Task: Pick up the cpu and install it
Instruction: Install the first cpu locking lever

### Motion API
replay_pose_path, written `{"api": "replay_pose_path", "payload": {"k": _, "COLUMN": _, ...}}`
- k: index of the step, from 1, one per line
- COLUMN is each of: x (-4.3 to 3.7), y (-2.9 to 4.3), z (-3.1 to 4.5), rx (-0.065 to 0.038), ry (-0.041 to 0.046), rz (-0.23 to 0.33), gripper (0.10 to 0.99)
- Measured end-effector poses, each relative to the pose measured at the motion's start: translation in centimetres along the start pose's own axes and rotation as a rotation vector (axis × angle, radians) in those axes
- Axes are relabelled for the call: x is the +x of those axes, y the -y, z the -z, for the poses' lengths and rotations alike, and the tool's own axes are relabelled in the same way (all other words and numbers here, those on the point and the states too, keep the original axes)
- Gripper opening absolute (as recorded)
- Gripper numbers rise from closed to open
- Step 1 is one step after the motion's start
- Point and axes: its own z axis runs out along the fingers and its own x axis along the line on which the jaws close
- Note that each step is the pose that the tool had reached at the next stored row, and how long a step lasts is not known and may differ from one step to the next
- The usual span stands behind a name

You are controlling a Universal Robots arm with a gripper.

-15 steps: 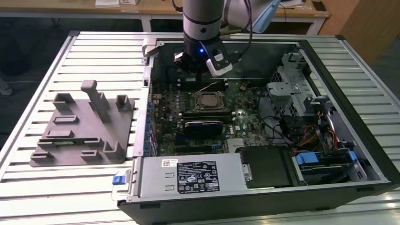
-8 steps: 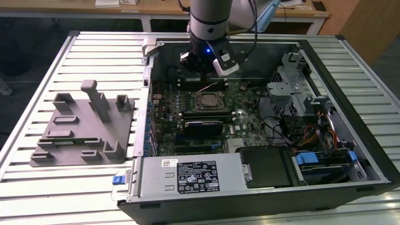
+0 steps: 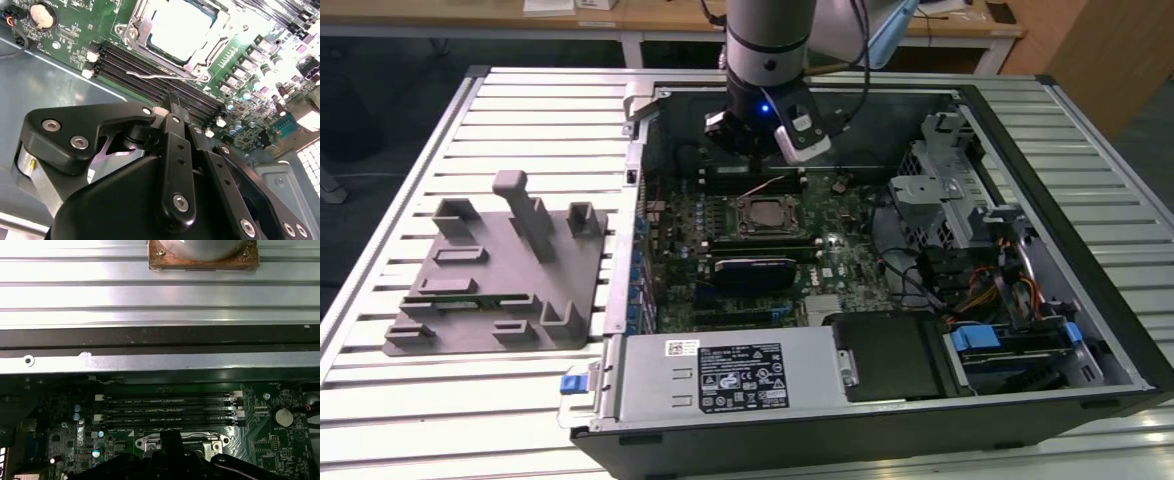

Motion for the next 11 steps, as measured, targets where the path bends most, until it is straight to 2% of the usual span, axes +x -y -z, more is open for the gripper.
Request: {"api": "replay_pose_path", "payload": {"k": 11, "x": -0.59, "y": 0.08, "z": -0.44, "rx": 0.011, "ry": 0.0005, "rz": 0.0, "gripper": 0.106}}
